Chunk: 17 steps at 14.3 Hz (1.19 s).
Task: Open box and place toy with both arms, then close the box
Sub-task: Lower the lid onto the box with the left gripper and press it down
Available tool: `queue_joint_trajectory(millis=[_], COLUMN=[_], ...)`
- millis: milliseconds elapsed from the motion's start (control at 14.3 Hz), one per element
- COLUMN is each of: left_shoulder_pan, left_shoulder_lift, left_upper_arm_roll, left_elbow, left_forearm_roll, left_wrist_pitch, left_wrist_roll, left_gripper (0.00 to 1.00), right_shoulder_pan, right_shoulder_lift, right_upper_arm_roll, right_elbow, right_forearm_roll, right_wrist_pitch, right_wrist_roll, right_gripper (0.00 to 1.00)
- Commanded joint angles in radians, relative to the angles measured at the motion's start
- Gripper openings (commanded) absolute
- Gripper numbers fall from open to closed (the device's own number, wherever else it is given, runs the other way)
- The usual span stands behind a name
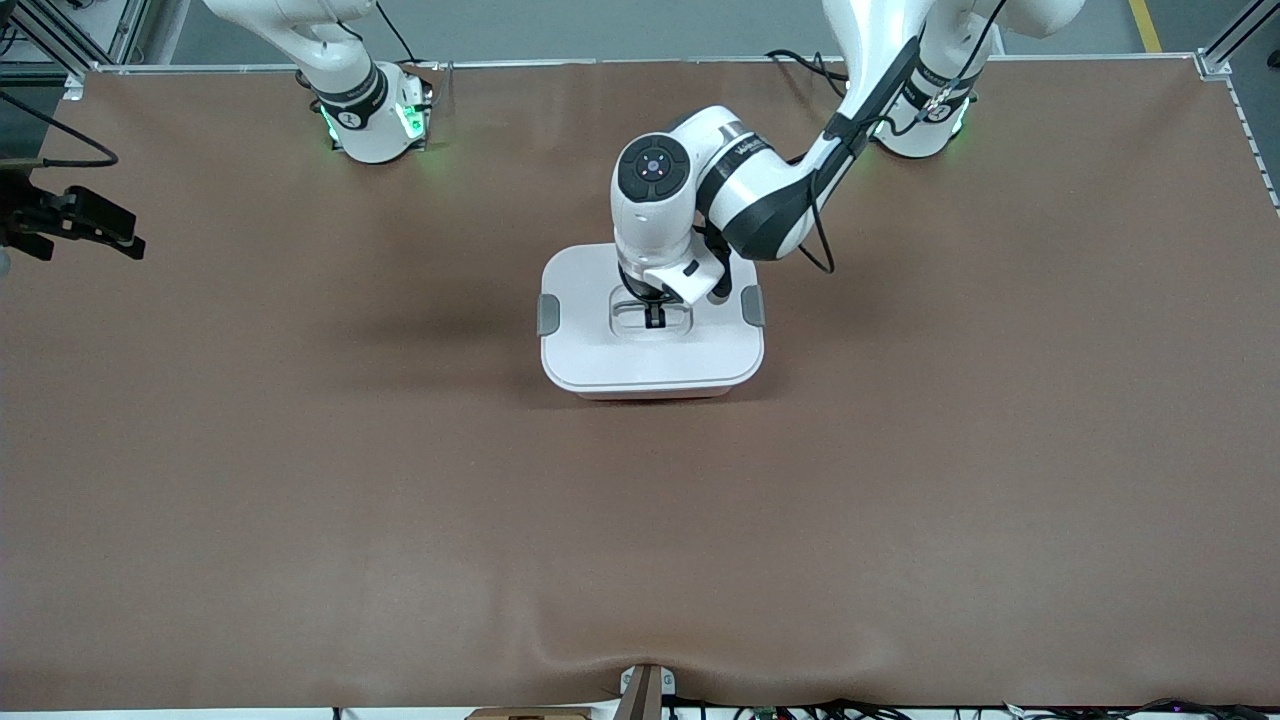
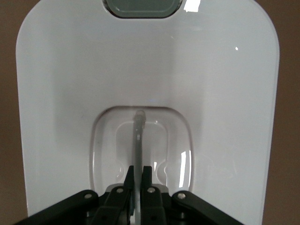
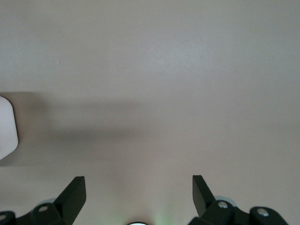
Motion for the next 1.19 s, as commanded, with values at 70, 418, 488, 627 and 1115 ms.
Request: queue_joint_trajectory(millis=[70, 418, 488, 627, 1115], left_shoulder_pan=[-0.012, -0.016, -0.027, -0.038, -0.038], left_shoulder_lift=[0.022, 0.031, 0.032, 0.034, 0.031], left_upper_arm_roll=[0.003, 0.003, 0.003, 0.003, 0.003], left_elbow=[0.023, 0.022, 0.022, 0.022, 0.022], left_forearm_roll=[0.03, 0.047, 0.045, 0.044, 0.071], left_wrist_pitch=[0.023, 0.024, 0.027, 0.03, 0.03], left_wrist_roll=[-0.039, -0.041, -0.042, -0.044, -0.071], left_gripper=[0.0, 0.0, 0.0, 0.0, 0.0], right_shoulder_pan=[-0.015, -0.052, -0.053, -0.052, -0.05], right_shoulder_lift=[0.024, 0.022, 0.021, 0.022, 0.019], right_upper_arm_roll=[0.017, 0.012, 0.012, 0.012, 0.012], right_elbow=[0.052, 0.049, 0.047, 0.043, 0.049], right_forearm_roll=[0.012, 0.08, 0.081, 0.08, 0.048], right_wrist_pitch=[-0.012, -0.011, -0.025, -0.047, -0.025], right_wrist_roll=[0.009, 0.016, 0.016, 0.015, 0.013], right_gripper=[1.0, 1.0, 1.0, 1.0, 1.0])
